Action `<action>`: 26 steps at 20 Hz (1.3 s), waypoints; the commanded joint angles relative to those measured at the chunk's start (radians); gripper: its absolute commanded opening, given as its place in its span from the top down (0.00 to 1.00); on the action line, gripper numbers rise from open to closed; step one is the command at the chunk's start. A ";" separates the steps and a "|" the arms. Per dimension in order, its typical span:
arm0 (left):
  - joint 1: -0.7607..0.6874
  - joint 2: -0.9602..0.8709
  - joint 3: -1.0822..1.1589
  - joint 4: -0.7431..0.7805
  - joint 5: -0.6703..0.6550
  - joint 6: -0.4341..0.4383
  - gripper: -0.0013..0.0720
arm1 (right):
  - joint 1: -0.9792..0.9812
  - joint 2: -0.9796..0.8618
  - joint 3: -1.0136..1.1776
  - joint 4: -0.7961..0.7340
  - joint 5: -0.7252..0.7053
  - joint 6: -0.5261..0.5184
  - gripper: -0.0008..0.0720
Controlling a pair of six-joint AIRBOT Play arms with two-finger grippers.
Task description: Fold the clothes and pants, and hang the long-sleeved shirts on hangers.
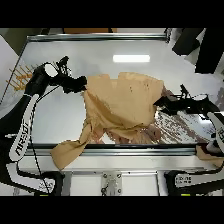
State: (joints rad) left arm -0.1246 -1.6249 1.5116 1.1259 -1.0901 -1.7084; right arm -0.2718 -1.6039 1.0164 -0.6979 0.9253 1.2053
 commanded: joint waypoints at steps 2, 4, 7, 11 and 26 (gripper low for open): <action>0.000 0.001 0.002 0.001 -0.016 0.000 0.96 | 0.115 -0.014 0.000 0.029 -0.072 -0.040 0.87; 0.007 0.004 0.034 0.010 -0.056 0.000 0.96 | 0.112 0.031 0.020 0.019 -0.060 -0.055 0.98; 0.034 0.086 0.187 0.010 -0.096 0.005 0.96 | 0.079 0.213 0.158 -0.098 0.064 -0.055 0.98; 0.043 0.307 0.431 0.008 -0.095 0.019 0.96 | 0.056 0.551 0.377 -0.156 0.219 -0.054 0.98; 0.043 0.897 0.105 0.008 0.126 -0.043 0.96 | 0.057 0.999 0.430 -0.354 0.339 0.305 0.98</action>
State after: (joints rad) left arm -0.0826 -0.7547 1.7195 1.1320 -1.0008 -1.7206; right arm -0.2161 -0.5678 1.4445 -1.0229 1.1801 1.4155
